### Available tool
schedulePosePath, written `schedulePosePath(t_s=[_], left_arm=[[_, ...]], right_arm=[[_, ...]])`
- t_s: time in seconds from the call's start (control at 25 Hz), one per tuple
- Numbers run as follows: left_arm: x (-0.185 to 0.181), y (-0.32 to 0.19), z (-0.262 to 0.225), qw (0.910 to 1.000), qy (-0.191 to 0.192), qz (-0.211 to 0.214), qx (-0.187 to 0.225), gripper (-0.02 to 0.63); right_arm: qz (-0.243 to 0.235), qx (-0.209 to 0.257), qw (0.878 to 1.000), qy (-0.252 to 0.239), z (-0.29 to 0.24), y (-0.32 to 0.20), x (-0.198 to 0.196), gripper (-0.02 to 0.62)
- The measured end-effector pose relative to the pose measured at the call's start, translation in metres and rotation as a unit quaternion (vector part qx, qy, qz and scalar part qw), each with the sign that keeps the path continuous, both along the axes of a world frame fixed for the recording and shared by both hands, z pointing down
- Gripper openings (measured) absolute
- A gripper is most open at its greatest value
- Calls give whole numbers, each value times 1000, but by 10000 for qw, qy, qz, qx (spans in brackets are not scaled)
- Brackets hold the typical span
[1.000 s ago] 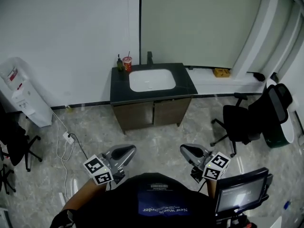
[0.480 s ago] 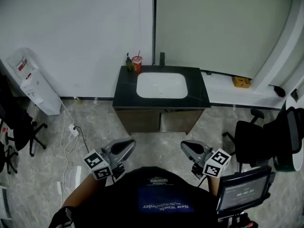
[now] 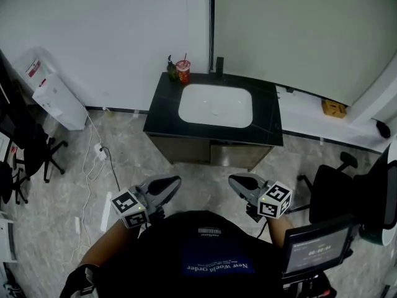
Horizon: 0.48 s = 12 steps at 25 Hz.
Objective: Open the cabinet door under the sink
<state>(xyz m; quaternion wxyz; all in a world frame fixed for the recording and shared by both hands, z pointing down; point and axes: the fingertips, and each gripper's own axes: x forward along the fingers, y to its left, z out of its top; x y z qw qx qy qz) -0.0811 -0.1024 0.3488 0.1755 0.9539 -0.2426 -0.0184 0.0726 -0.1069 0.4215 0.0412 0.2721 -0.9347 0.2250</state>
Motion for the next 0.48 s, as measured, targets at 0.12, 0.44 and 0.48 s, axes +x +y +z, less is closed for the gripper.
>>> schedulePosePath(t_s=[0.12, 0.44, 0.48], left_arm=[[0, -19, 11, 9999, 47, 72, -93, 2], [-26, -103, 17, 9980, 395, 494, -53, 2], [-29, -114, 18, 9973, 393, 621, -52, 2]], right_arm=[[33, -104, 9997, -216, 3, -18, -7, 2], [455, -21, 9983, 368, 7, -80, -33, 17], [542, -34, 9971, 527, 11, -88, -35, 18]])
